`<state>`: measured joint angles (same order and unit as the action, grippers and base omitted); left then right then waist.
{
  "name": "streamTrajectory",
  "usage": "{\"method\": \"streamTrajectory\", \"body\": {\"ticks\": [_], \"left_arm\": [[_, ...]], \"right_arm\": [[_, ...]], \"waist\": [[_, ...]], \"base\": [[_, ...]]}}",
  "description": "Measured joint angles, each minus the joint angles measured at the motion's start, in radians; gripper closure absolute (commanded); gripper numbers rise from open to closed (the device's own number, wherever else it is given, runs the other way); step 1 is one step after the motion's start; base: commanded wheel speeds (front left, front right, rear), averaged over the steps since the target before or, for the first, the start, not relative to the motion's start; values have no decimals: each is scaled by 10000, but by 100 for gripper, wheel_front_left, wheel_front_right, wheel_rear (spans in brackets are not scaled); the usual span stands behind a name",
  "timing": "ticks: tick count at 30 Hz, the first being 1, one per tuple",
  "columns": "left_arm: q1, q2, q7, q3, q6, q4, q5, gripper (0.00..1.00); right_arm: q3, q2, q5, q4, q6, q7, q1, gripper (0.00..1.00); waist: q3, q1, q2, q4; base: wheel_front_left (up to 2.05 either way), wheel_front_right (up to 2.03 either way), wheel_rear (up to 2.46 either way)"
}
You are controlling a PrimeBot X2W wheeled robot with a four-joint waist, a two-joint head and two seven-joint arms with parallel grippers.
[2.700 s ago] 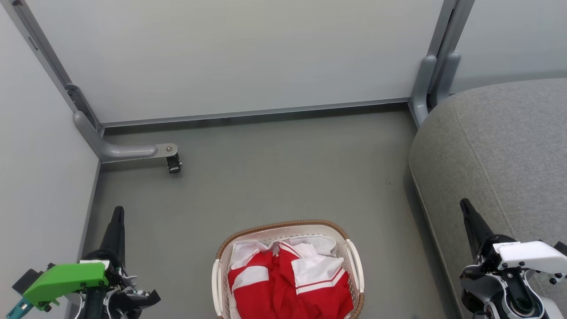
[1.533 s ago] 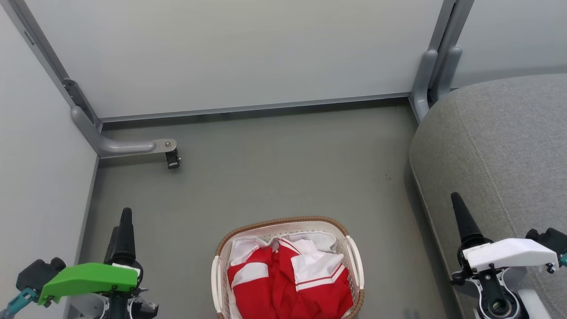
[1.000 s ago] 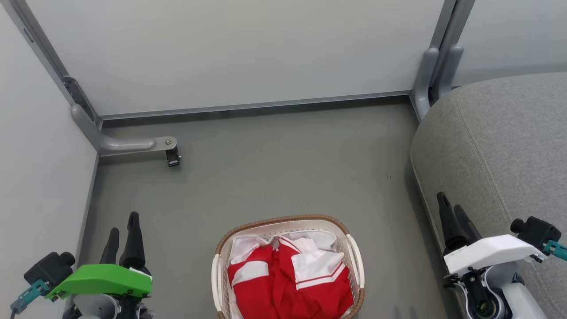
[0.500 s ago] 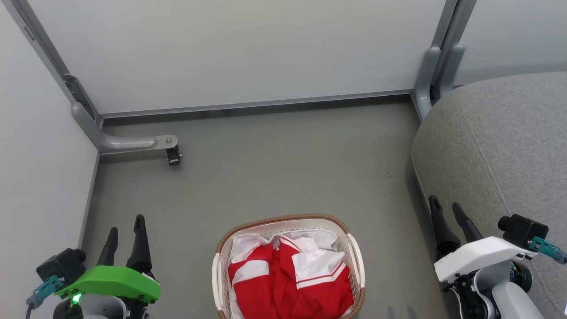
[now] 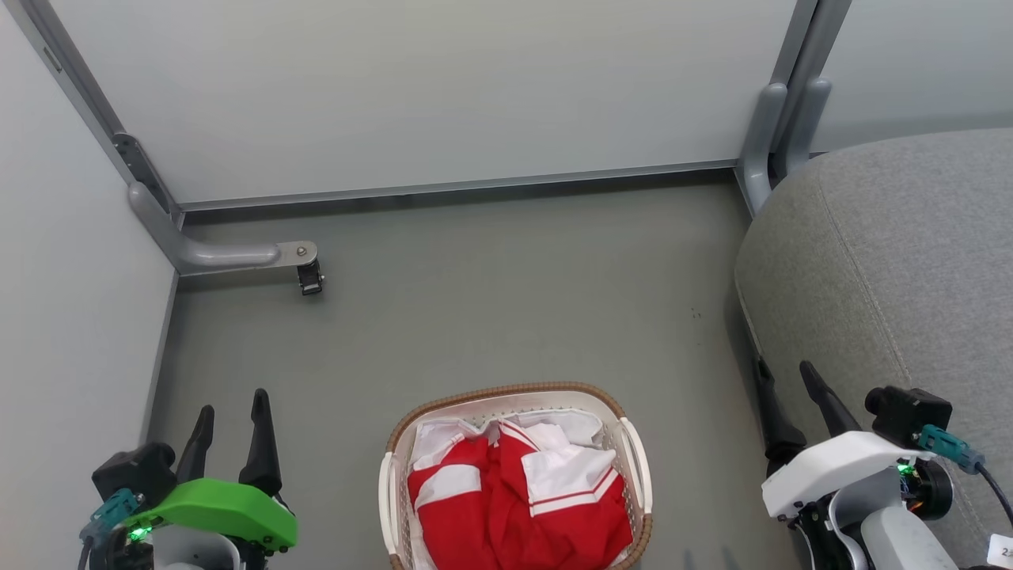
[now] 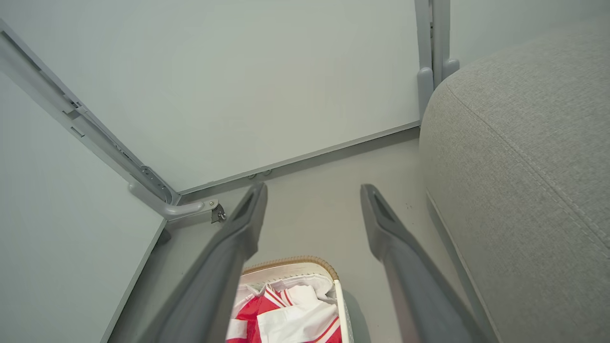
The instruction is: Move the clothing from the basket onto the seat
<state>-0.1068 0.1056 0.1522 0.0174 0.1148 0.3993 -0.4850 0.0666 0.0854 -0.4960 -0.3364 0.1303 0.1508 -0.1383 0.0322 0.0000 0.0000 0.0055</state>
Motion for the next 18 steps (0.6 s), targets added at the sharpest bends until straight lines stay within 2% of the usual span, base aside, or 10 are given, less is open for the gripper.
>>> {"method": "streamTrajectory", "body": {"ticks": [18], "left_arm": [[61,-8,428,40,-6,211,1685,0]], "right_arm": [[50,-27,1802,-347,2,433,9,0]], "waist": [[34,0,0,10]], "base": [[0,0,0]]}}
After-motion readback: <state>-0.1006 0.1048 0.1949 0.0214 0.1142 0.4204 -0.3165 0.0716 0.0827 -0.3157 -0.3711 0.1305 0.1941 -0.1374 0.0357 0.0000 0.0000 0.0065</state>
